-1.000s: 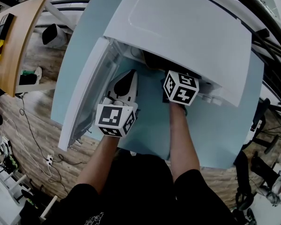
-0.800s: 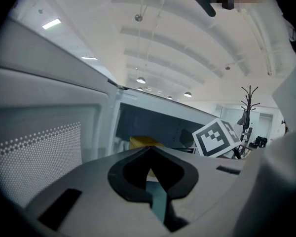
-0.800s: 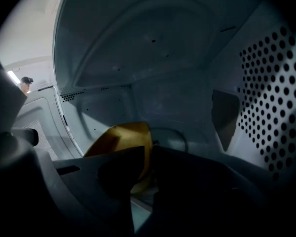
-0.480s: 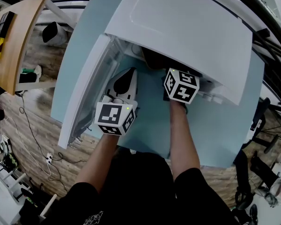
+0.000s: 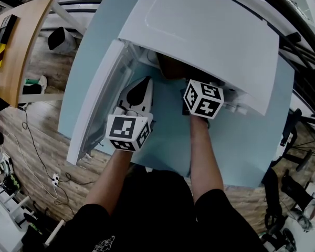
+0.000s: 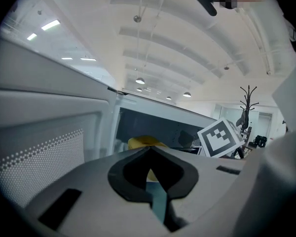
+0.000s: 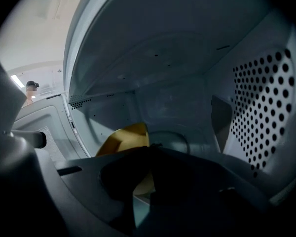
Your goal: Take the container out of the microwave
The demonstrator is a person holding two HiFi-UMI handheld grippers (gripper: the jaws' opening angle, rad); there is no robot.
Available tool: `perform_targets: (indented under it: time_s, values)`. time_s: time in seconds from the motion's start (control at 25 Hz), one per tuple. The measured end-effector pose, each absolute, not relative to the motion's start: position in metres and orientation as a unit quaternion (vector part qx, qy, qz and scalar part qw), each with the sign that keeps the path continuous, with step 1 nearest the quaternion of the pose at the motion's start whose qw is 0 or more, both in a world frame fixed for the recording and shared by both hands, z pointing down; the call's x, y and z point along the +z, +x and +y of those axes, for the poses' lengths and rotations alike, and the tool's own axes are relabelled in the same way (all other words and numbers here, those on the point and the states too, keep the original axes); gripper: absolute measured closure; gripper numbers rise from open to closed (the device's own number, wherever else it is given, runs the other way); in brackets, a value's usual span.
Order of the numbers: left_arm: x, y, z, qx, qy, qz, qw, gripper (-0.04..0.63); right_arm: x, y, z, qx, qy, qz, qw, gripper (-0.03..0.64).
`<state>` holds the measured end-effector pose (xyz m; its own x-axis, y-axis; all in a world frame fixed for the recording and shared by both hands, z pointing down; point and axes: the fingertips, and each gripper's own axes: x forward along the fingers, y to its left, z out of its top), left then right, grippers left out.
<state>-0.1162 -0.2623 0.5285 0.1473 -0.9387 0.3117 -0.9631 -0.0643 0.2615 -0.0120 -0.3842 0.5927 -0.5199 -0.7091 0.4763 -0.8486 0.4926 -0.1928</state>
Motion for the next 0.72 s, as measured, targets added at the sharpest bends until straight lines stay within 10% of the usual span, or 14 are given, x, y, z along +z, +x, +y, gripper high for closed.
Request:
perform_targets:
  time_s: [0.72]
  values:
    - [0.508,-0.112,-0.241,0.035,0.742,-0.64,0.194,0.589,0.57,0.001,-0.346,0.23,0.467,-0.842,0.138,0.597]
